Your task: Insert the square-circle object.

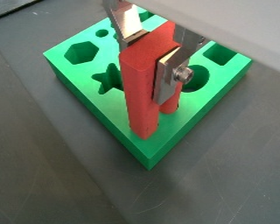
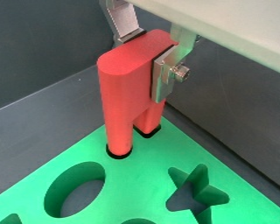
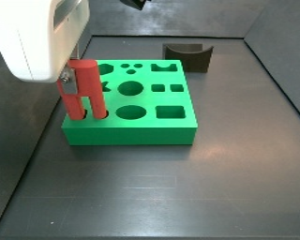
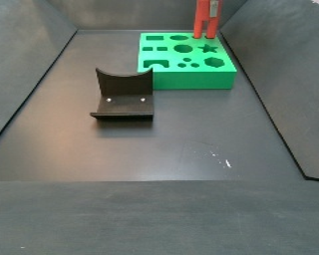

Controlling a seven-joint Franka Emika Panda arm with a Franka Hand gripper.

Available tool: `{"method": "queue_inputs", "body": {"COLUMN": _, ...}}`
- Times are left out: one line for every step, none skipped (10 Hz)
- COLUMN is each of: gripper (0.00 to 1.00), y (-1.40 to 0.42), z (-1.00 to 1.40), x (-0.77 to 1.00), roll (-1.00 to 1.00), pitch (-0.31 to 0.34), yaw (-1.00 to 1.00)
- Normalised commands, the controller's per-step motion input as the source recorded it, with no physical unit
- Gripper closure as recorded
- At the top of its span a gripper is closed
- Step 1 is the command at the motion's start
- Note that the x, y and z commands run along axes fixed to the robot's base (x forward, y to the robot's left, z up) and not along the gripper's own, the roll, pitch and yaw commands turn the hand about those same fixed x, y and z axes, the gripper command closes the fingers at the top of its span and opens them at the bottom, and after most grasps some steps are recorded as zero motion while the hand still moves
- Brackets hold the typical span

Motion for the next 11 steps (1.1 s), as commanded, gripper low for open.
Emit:
{"method": "queue_inputs", "body": {"gripper": 1.00, "y": 0.00, "z": -0.23, "x": 0.22, "roll": 0.16, "pitch": 0.000, "yaw": 0.00}}
{"method": "queue_inputs", "body": {"gripper": 1.00, "y": 0.00, "z": -0.27, "x": 0.10, "roll": 0.07, "pitch": 0.000, "yaw": -0.25}}
{"method": "queue_inputs", "body": {"gripper": 1.00, "y": 0.01, "z": -0.33, "x": 0.00, "roll": 0.00, "pitch": 0.000, "yaw": -0.26}}
{"method": "queue_inputs", "body": {"gripper": 1.00, "y": 0.06, "z": -0.39, "x": -0.08, "roll": 0.00, "pitch": -0.037, "yaw": -0.17}}
{"method": "queue_inputs", "body": {"gripper": 1.00, "y": 0.03, "z": -0.43, "x": -0.03, "roll": -0.11, "pitch": -0.071, "yaw": -0.08}}
{"method": "queue_inputs", "body": {"gripper": 1.00, "y": 0.01, "z": -0.45, "x": 0.00, "roll": -0.12, "pitch": -0.083, "yaw": 0.00}}
{"method": "queue_inputs", "body": {"gripper": 1.00, "y": 0.01, "z": -0.43, "x": 0.00, "roll": -0.12, "pitch": -0.073, "yaw": 0.00}}
{"method": "queue_inputs", "body": {"gripper": 1.00, "y": 0.00, "z": -0.39, "x": 0.00, "roll": -0.11, "pitch": -0.056, "yaw": 0.00}}
{"method": "queue_inputs", "body": {"gripper": 1.00, "y": 0.00, "z": -0.29, "x": 0.03, "roll": -0.03, "pitch": -0.020, "yaw": 0.00}}
{"method": "queue_inputs", "body": {"gripper": 1.00, "y": 0.00, "z": -0.07, "x": 0.00, "roll": -0.06, "pitch": -0.013, "yaw": 0.00}}
{"method": "queue_inputs", "body": {"gripper": 1.00, "y": 0.00, "z": 0.00, "x": 0.00, "roll": 0.00, "pitch": 0.000, "yaw": 0.00}}
